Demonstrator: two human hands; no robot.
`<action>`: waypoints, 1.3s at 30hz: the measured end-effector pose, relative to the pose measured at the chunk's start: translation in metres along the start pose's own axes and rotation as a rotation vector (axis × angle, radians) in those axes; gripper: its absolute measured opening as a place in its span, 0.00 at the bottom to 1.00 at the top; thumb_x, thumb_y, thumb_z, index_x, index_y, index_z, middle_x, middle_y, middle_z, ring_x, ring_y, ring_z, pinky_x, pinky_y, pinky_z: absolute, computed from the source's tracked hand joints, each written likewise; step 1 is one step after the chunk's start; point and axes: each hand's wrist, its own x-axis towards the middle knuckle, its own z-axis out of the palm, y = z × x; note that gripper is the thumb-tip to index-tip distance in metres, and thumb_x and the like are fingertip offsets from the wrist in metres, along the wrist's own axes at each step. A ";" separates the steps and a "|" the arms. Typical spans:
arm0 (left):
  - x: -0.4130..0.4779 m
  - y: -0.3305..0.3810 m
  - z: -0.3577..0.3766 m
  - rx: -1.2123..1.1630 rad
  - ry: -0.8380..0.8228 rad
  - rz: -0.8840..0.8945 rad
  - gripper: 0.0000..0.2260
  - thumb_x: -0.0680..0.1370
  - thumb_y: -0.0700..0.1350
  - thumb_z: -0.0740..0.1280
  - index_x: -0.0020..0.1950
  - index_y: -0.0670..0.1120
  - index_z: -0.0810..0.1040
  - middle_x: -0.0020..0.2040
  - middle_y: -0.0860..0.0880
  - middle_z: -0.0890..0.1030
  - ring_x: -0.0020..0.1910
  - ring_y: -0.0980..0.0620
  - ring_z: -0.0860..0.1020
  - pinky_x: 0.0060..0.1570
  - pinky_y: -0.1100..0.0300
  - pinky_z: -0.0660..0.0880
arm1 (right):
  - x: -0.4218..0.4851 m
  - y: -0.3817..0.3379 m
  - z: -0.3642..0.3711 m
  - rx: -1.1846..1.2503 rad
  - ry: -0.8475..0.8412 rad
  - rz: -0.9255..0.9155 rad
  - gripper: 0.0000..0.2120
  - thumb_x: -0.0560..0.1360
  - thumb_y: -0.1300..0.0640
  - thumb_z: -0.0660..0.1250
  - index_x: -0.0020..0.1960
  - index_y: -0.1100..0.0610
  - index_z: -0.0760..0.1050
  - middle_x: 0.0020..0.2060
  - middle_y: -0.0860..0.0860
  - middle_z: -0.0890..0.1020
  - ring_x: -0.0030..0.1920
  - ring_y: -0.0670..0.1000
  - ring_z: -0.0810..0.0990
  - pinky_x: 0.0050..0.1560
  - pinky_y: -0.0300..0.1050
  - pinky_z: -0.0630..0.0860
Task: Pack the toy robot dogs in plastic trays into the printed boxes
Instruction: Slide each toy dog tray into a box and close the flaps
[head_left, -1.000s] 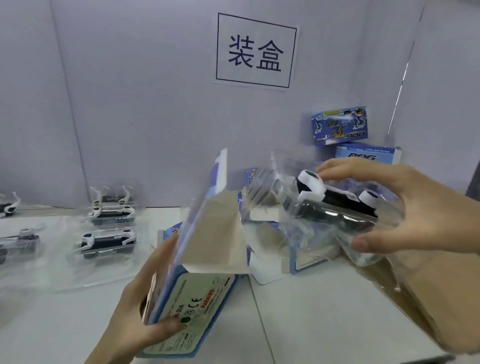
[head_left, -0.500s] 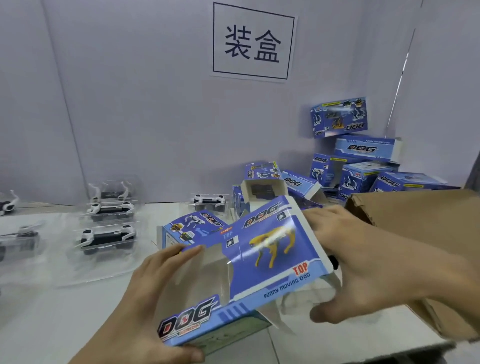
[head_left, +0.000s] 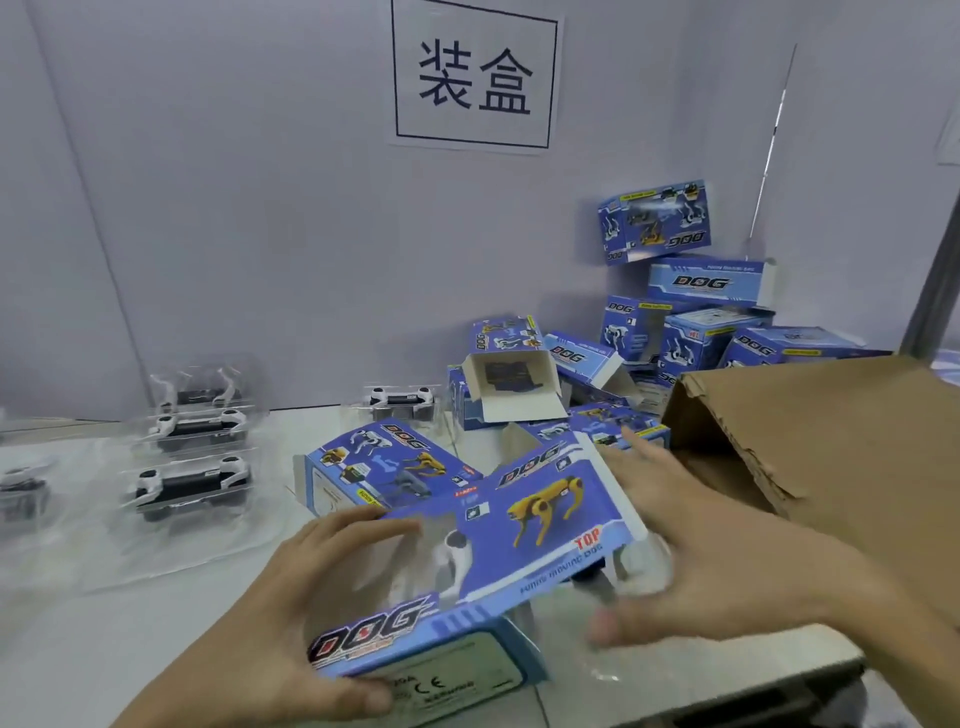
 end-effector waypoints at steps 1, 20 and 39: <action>-0.002 -0.005 0.002 -0.135 0.015 -0.011 0.46 0.59 0.75 0.75 0.75 0.64 0.67 0.75 0.60 0.67 0.75 0.57 0.66 0.70 0.53 0.67 | -0.002 0.004 0.001 0.085 0.117 0.036 0.25 0.72 0.35 0.70 0.68 0.33 0.72 0.72 0.30 0.66 0.75 0.37 0.59 0.77 0.42 0.47; -0.007 -0.005 0.048 -0.786 0.041 -0.166 0.31 0.68 0.62 0.78 0.69 0.58 0.75 0.63 0.43 0.82 0.62 0.42 0.81 0.55 0.56 0.80 | 0.040 -0.023 0.039 0.291 0.394 -0.066 0.17 0.81 0.49 0.59 0.64 0.50 0.80 0.66 0.39 0.77 0.70 0.45 0.72 0.69 0.42 0.65; 0.031 0.035 0.031 0.117 0.663 0.254 0.21 0.77 0.48 0.67 0.70 0.46 0.73 0.70 0.52 0.76 0.73 0.53 0.71 0.70 0.50 0.69 | 0.090 -0.034 0.045 -0.261 0.181 0.005 0.24 0.78 0.40 0.62 0.73 0.40 0.68 0.68 0.37 0.75 0.66 0.43 0.74 0.61 0.48 0.75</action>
